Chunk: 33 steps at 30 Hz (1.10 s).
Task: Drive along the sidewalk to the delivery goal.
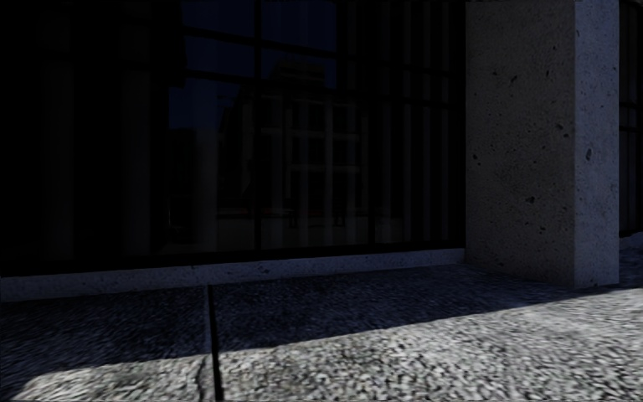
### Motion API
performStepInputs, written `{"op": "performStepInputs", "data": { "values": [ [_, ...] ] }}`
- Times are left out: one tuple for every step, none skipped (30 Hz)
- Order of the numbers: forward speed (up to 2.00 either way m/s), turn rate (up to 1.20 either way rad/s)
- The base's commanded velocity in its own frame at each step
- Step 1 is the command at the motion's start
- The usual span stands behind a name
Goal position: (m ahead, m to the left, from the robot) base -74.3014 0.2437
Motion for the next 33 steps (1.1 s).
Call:
{"op": "performStepInputs", "data": {
  "values": [
    [1.12,-0.75],
    [1.12,-0.77],
    [1.12,-0.77],
    [1.12,-0.77],
    [1.12,-0.77],
    [1.12,-0.77],
    [1.12,-0.77],
    [1.12,-0.78],
    [1.14,-0.78],
    [1.16,-0.78],
    [1.16,-0.78],
    [1.17,-0.78],
    [1.18,-0.78],
    [1.18,-0.79],
    [1.18,-0.79],
    [1.18,-0.79],
    [1.2,-0.79],
    [1.22,-0.79],
    [1.24,-0.79],
    [1.26,-0.79],
    [1.27,-0.79],
    [1.27,-0.79],
    [1.27,-0.79],
    [1.27,-0.79],
    [1.27,-0.79],
    [1.28,-0.79],
    [1.28,-0.8],
    [1.28,-0.8],
    [1.28,-0.8],
    [1.29,-0.8],
    [1.29,-0.8],
    [1.29,-0.8],
    [1.29,-0.8]
  ]
}}
